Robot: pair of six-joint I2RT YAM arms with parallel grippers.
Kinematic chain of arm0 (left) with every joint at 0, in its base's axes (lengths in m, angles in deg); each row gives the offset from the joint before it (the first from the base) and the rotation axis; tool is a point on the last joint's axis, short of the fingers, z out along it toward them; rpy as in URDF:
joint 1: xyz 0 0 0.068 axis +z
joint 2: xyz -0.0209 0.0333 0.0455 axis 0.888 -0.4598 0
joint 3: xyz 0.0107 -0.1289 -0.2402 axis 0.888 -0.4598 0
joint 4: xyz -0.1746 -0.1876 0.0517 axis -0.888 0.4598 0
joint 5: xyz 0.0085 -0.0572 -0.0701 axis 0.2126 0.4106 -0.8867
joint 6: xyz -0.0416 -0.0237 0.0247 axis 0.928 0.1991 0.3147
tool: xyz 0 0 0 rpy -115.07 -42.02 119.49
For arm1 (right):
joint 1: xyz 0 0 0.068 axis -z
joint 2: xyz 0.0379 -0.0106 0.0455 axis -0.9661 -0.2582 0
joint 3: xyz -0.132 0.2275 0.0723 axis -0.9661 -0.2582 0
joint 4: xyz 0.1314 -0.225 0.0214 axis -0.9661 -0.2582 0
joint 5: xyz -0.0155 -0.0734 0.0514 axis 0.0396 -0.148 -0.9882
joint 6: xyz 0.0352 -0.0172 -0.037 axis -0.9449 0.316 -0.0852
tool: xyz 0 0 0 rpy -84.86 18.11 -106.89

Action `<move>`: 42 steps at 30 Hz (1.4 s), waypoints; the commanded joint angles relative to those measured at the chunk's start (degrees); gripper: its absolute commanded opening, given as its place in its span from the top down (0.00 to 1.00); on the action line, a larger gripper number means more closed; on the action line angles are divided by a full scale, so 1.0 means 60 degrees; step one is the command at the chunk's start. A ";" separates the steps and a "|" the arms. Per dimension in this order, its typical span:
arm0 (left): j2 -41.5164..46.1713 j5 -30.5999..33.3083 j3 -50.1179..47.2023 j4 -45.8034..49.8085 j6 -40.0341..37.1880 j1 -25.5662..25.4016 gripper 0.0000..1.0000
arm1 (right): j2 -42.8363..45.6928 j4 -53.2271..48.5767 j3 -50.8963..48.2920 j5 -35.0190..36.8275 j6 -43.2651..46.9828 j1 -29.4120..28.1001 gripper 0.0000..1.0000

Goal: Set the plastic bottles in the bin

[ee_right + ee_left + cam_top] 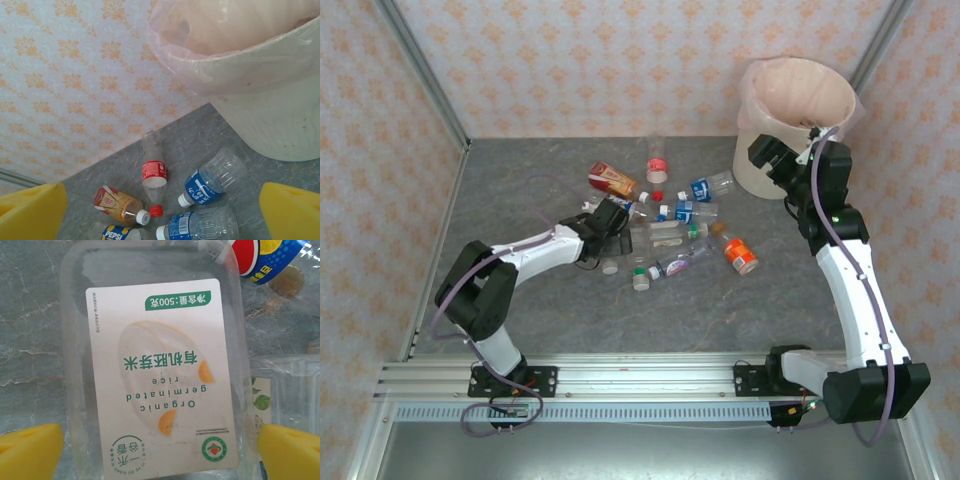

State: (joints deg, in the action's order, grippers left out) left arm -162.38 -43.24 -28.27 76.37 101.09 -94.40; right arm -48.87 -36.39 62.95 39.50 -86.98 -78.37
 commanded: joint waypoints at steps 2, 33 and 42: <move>-0.0045 -0.0221 0.0137 0.0389 -0.0966 0.0091 0.00 | 0.0036 -0.0070 -0.0112 0.0195 0.0079 -0.0143 0.01; 0.0616 0.1041 -0.0138 0.0400 -0.1431 -0.0063 0.38 | 0.0074 0.0062 -0.0712 0.0255 0.0628 -0.0526 0.01; 0.2796 0.1090 -0.0739 0.0168 -0.2235 -0.0103 1.00 | 0.0291 0.0587 -0.1304 -0.0156 -0.0339 -0.0681 0.01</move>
State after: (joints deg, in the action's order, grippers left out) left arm -149.93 -39.09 -32.22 77.69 90.86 -94.85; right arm -48.83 -35.62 56.31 40.24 -86.22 -81.82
